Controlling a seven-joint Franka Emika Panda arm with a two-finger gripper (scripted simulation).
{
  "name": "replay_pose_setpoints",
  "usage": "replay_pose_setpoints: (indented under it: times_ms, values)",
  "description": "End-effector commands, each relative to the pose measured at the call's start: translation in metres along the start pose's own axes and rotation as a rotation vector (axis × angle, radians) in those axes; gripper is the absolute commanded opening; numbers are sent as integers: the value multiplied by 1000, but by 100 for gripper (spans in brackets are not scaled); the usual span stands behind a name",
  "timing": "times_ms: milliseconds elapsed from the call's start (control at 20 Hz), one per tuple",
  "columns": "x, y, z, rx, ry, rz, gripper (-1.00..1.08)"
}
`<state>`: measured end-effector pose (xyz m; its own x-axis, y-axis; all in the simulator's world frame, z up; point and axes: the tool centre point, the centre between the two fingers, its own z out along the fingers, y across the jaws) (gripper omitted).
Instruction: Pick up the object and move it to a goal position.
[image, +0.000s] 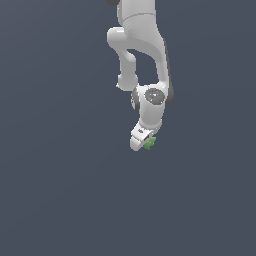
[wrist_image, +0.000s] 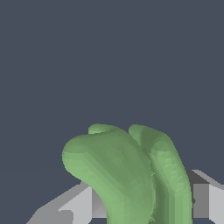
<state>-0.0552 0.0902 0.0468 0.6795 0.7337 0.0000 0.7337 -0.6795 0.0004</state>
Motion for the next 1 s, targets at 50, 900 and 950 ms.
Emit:
replay_pose_setpoints:
  times_ms: [50, 900, 950]
  values:
    - [1, -2, -5, 0, 0, 0, -100]
    - [16, -44, -124, -1, -1, -2, -100]
    - [17, -48, -135, -1, -1, -2, -100]
